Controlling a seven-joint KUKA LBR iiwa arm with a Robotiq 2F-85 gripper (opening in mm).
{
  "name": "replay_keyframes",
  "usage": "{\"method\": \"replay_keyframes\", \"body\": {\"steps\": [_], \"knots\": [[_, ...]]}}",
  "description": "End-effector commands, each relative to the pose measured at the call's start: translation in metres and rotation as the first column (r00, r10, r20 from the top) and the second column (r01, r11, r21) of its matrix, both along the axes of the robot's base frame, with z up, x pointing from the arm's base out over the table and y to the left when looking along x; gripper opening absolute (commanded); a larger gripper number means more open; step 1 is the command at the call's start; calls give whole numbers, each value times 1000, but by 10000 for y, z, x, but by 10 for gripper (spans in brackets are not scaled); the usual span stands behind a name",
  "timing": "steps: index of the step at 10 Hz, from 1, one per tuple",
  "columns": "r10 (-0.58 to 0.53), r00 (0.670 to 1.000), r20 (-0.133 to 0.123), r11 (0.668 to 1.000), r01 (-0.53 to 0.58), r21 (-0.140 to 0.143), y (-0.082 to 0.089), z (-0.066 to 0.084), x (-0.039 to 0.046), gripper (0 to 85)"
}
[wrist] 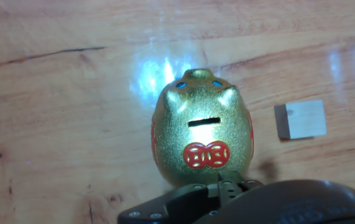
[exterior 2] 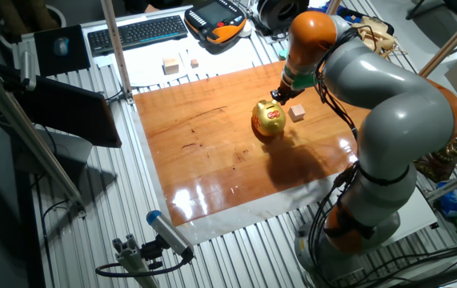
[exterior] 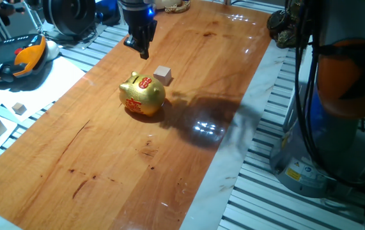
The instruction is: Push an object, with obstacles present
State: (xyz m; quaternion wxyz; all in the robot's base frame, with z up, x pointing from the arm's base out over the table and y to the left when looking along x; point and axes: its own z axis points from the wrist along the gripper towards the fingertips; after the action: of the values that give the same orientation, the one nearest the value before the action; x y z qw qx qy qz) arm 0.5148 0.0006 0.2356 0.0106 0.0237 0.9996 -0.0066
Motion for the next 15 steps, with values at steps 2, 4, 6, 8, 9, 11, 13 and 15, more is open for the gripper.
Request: {"method": "replay_keyframes", "body": {"steps": [2, 4, 6, 8, 9, 11, 13, 15], "knots": [[-10, 999, -42, 1000, 9, -19, 1, 1, 1, 0], [-12, 999, -34, 999, 11, -36, 1, 1, 1, 0], [-29, 999, -23, 999, 29, -16, 11, 45, 19, 0], [-53, 998, -30, 998, 52, -38, 91, 401, 142, 0], [-52, 998, -36, 998, 51, -41, 100, 566, 172, 0], [-34, 999, -27, 998, 32, -62, 71, 646, 152, 0], [3, 1000, -10, 998, -3, -62, -58, 439, 76, 0], [17, 1000, 20, 998, -16, -68, -237, 113, -15, 0]]}}
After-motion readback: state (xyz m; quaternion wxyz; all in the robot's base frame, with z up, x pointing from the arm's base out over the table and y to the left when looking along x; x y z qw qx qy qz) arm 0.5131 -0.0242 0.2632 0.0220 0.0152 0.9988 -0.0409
